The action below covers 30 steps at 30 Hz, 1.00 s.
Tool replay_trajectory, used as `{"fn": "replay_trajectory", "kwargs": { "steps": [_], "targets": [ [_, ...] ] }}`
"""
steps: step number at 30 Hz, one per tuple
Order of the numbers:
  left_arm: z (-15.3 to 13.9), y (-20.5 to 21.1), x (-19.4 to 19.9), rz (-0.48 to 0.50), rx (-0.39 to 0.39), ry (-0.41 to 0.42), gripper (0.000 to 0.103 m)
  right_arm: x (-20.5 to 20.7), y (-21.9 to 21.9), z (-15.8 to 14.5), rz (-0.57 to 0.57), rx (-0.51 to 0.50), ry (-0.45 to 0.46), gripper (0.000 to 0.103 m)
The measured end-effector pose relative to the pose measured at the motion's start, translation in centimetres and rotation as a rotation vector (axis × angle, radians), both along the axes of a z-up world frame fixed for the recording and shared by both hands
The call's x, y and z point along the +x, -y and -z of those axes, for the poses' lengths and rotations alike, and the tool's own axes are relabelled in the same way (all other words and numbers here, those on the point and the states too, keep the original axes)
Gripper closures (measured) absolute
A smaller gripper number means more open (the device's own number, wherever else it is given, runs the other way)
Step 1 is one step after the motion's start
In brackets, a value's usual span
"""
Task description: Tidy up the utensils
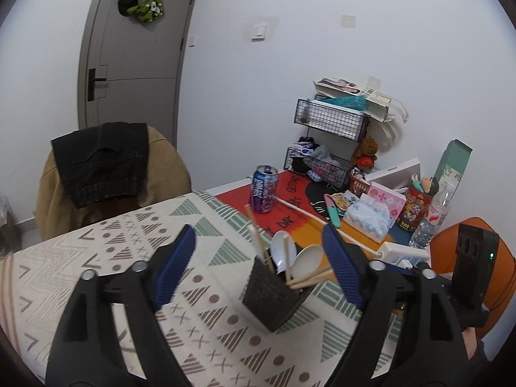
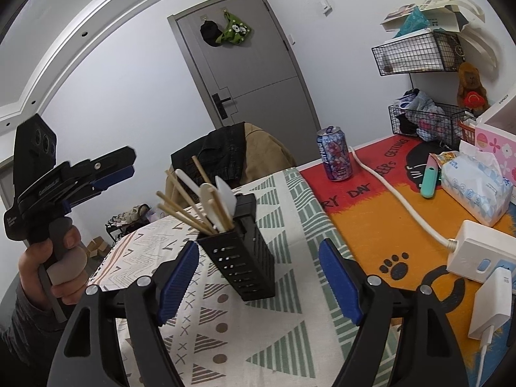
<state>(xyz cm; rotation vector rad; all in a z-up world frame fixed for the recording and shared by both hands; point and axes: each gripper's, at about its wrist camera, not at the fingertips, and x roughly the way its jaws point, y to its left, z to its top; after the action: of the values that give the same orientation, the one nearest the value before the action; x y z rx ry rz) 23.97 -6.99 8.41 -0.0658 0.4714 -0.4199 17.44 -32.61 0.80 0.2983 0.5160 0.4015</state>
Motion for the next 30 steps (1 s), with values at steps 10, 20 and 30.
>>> {"fn": "replay_trajectory", "kwargs": {
  "steps": [10, 20, 30],
  "targets": [
    [0.4, -4.3, -3.5, -0.1, -0.045, -0.003, 0.006, -1.4, -1.9, -1.5, -0.014, -0.033, 0.016, 0.007],
    [0.6, -7.5, -7.3, -0.185, -0.048, -0.016, 0.006, -3.0, -3.7, -2.8, -0.033, -0.088, 0.014, 0.007],
    [1.2, -9.6, -11.0, -0.249, -0.032, -0.044, 0.006, -4.5, -5.4, -3.7, -0.113, -0.121, 0.018, 0.007]
  ]
}}
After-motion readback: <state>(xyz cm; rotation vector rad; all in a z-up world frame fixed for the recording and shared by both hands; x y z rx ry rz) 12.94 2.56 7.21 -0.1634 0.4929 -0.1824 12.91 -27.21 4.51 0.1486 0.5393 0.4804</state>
